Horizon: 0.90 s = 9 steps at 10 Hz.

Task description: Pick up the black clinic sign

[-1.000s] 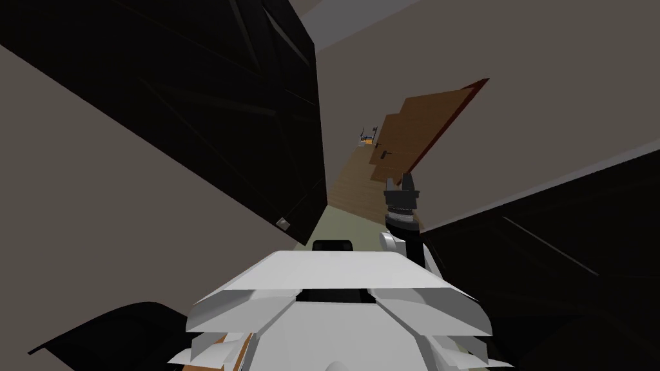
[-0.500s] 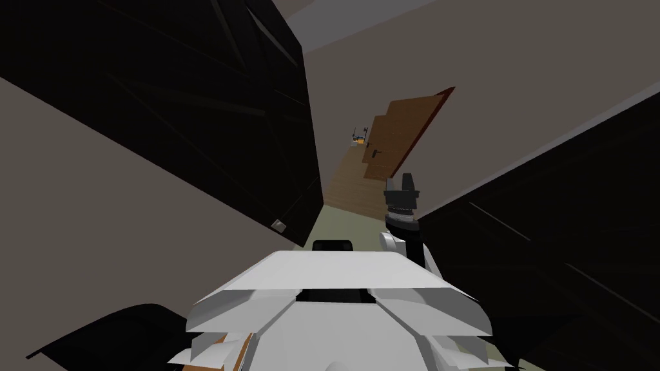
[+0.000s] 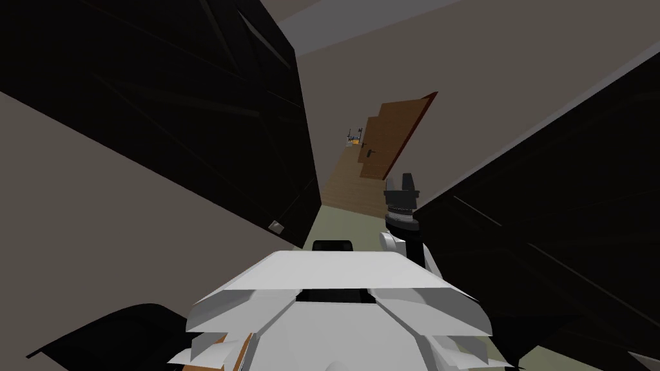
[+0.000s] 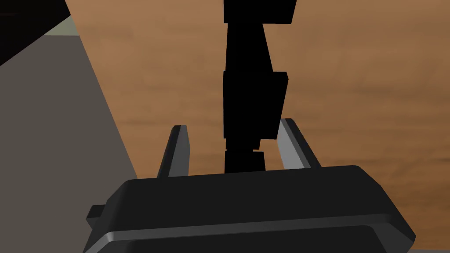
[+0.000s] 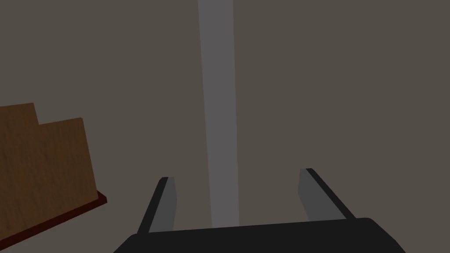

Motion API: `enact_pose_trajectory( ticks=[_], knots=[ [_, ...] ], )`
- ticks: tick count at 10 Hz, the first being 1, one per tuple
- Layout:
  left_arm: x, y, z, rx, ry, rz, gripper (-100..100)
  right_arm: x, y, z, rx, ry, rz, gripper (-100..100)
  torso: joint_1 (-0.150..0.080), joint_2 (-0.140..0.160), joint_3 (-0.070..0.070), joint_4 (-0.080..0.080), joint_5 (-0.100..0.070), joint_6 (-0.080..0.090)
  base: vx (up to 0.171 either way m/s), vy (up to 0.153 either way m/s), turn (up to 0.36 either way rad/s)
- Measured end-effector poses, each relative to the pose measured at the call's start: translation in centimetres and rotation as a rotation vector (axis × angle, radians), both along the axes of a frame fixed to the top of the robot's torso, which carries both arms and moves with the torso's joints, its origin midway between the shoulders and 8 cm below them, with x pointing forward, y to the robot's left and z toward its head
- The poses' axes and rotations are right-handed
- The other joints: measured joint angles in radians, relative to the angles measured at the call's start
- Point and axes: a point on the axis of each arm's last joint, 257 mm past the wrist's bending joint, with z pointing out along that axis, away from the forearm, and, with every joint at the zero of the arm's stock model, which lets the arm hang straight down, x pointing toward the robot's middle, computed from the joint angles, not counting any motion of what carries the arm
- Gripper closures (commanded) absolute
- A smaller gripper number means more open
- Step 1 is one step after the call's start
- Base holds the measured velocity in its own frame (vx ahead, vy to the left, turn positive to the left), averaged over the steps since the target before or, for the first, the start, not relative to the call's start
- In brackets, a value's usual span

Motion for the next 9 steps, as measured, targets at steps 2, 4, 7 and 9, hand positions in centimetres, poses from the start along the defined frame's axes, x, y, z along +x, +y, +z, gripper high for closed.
enact_pose_trajectory(
  ticks=[2, 4, 7, 9],
  knots=[
    [-0.1, 0.1, 0.1, 0.002, 0.003, -0.001, 100, 0.0, 0.0, 0.0, 0.000, 0.000, 0.000, 0, 0.001, 0.000, 0.000, 0.000, 0.001, 0.000, 0.000, 0.000, 0.000],
    [-0.2, 0.1, 0.1, 0.002, 0.005, -0.001, 0, 0.0, 0.0, 0.0, 0.000, 0.000, 0.000, 0, 0.000, 0.000, 0.000, 0.001, 0.001, 0.000, 0.000, 0.000, 0.000],
    [1.5, 2.1, 0.1, 0.013, -0.010, -0.037, 100, 0.0, 0.0, 0.0, 0.000, 0.000, 0.000, 0, 0.000, -0.002, 0.000, 0.001, 0.002, -0.004, 0.061, 0.001, 0.267],
    [2.9, 3.1, 0.3, 0.005, -0.019, -0.074, 100, 0.0, 0.0, 0.0, 0.000, 0.000, 0.000, 0, 0.001, -0.003, 0.000, 0.001, 0.002, -0.002, 0.052, 0.003, 0.140]
  ],
)
